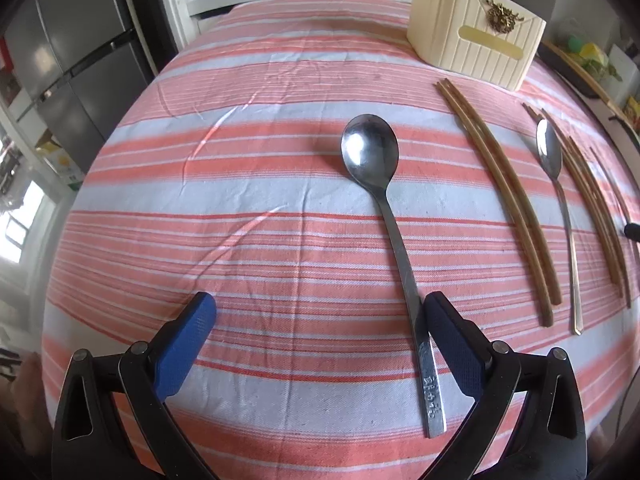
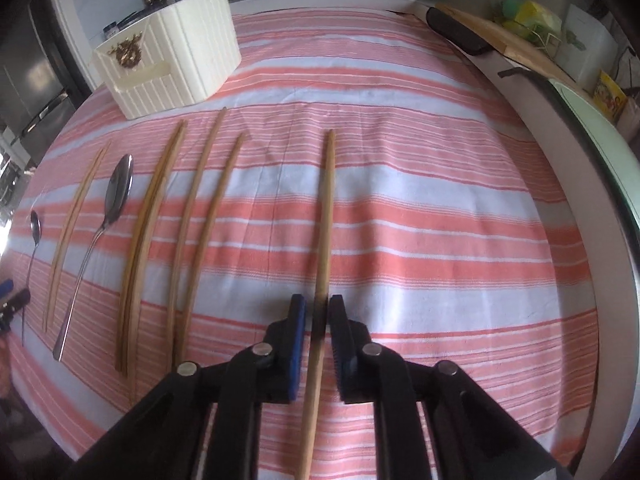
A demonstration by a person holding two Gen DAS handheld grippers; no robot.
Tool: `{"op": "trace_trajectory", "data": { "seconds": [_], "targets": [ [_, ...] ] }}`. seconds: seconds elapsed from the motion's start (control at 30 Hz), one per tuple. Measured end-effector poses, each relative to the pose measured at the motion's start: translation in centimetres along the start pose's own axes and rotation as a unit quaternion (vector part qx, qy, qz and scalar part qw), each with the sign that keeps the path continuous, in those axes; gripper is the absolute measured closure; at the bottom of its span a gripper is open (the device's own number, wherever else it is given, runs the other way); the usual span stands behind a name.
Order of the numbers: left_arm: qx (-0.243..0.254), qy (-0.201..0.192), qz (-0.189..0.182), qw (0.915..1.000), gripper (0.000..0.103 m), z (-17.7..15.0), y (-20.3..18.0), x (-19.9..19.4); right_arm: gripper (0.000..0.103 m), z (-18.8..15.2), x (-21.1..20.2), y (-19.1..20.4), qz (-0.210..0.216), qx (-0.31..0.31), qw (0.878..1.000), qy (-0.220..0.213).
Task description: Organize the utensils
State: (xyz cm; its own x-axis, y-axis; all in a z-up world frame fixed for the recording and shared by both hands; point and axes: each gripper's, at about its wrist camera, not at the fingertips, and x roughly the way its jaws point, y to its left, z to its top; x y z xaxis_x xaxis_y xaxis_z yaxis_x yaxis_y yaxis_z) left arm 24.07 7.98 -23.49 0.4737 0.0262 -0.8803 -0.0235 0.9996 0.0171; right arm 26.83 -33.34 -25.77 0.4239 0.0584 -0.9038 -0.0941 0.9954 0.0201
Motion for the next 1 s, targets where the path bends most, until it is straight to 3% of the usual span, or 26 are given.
{"op": "trace_trajectory", "data": {
  "seconds": [0.07, 0.23, 0.4, 0.53, 0.7, 1.0],
  "targets": [
    [0.004, 0.008, -0.005, 0.9999, 0.000, 0.0, 0.1, 0.0, 0.060, -0.1, -0.3, 0.1, 0.011, -0.005, 1.000, 0.008],
    [0.026, 0.034, -0.011, 0.9990, 0.000, 0.2, 1.2, 0.0, 0.060, -0.7, -0.4, 0.3, 0.006, -0.043, 0.998, 0.046],
    [0.029, 0.040, -0.008, 0.9987, 0.000, 0.2, 2.3, 0.1, 0.060, -1.4, -1.1, 0.2, 0.001, -0.067, 0.996, 0.059],
    [0.060, 0.031, -0.012, 0.9976, 0.000, 0.7, 0.9, 0.4, 0.060, -1.2, -0.9, 0.0, 0.010, -0.059, 0.996, 0.070],
    [0.096, 0.014, -0.017, 0.9952, 0.000, 3.5, -1.2, 1.7, 0.060, 1.9, 0.8, -0.1, 0.023, -0.045, 0.995, 0.085],
    [0.058, 0.026, -0.028, 0.9976, 0.006, 5.4, -1.1, 2.9, 0.060, 7.2, 2.8, -0.9, 0.036, -0.047, 0.991, 0.121]
  ]
}}
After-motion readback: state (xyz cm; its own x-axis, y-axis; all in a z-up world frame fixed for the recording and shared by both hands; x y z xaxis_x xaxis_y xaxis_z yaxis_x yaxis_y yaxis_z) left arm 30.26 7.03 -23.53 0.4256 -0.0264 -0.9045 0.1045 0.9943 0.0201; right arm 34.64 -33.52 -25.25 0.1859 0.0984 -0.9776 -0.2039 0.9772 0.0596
